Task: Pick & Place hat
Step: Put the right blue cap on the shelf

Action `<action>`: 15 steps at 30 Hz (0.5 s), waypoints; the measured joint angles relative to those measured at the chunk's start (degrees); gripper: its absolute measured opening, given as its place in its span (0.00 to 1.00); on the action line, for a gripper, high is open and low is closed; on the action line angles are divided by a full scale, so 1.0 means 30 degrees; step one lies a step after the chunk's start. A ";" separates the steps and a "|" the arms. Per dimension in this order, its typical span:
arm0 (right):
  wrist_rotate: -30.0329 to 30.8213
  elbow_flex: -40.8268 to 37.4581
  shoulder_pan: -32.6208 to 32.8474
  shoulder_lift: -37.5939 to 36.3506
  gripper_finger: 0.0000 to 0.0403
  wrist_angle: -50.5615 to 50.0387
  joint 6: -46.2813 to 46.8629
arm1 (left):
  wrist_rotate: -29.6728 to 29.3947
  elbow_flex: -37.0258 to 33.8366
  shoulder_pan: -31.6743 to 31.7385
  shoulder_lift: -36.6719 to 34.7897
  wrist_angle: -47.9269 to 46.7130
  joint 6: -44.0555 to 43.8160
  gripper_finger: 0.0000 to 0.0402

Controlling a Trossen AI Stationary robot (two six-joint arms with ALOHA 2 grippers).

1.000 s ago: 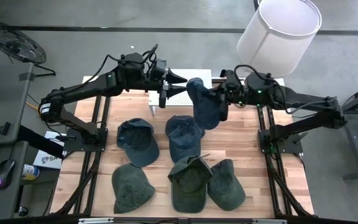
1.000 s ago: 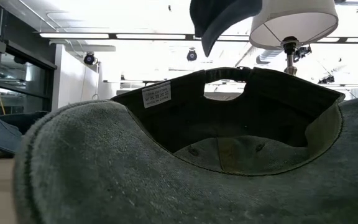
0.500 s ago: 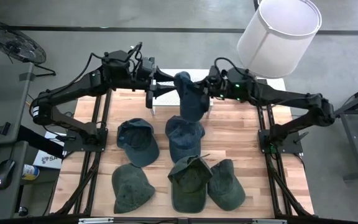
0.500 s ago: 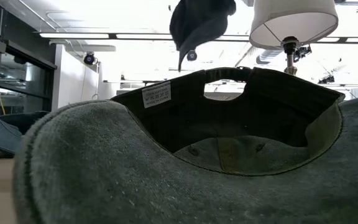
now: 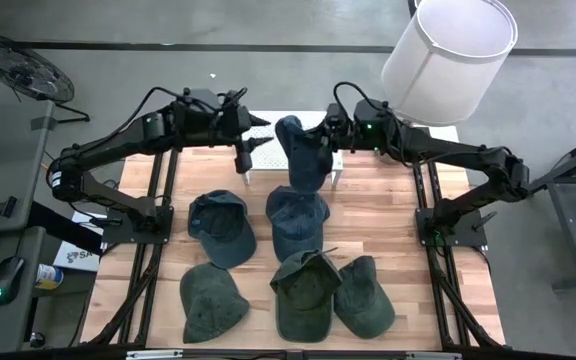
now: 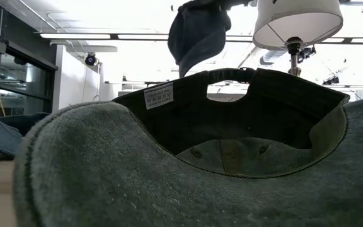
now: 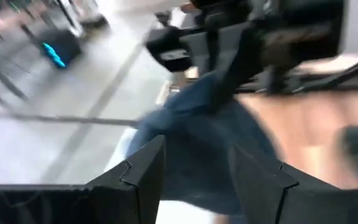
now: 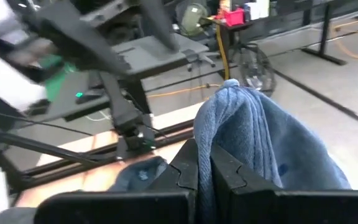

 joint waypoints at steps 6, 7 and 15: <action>-0.1172 0.0000 -0.0206 0.0007 0.00 -0.0044 0.0055 | 0.1273 0.0017 0.0343 0.0344 0.0928 0.5376 0.42; -0.1339 0.0000 -0.0199 0.0007 0.00 -0.0042 0.0055 | 0.1925 -0.0015 0.0580 0.0460 0.0697 0.5491 0.42; -0.1460 0.0000 -0.0190 0.0007 0.00 -0.0056 0.0122 | 0.4954 -0.0015 0.2417 0.1553 0.1031 0.5715 0.42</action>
